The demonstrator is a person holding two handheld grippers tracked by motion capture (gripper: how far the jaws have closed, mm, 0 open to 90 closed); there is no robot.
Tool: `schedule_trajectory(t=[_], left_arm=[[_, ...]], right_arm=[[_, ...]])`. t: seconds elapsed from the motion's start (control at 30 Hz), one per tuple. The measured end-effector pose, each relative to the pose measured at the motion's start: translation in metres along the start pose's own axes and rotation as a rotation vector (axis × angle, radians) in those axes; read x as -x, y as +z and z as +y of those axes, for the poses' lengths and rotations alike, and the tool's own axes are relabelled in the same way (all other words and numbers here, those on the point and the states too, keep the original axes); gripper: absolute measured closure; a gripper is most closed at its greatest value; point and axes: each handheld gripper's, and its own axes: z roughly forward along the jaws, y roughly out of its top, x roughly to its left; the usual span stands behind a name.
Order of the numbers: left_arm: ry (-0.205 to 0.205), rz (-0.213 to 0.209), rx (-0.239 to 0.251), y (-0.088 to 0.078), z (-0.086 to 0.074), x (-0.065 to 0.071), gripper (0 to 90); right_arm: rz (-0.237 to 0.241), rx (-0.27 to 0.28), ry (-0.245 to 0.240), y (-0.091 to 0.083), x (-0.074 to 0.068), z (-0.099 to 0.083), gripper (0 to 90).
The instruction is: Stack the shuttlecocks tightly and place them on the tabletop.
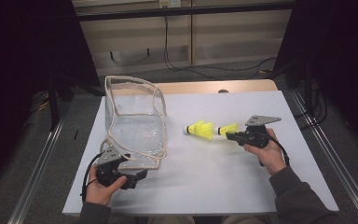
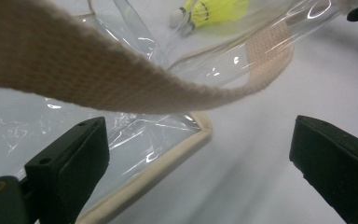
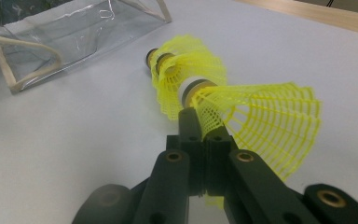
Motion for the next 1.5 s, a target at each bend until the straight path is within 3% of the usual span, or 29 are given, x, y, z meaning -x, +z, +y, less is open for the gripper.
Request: schedule_trajectory(t=[1.5], left_arm=[[-0.002, 0.003, -0.001, 0.0, 0.0, 0.0, 4.8]], right_arm=[[-0.014, 0.0, 0.013, 0.012, 0.0, 0.001, 89.0]])
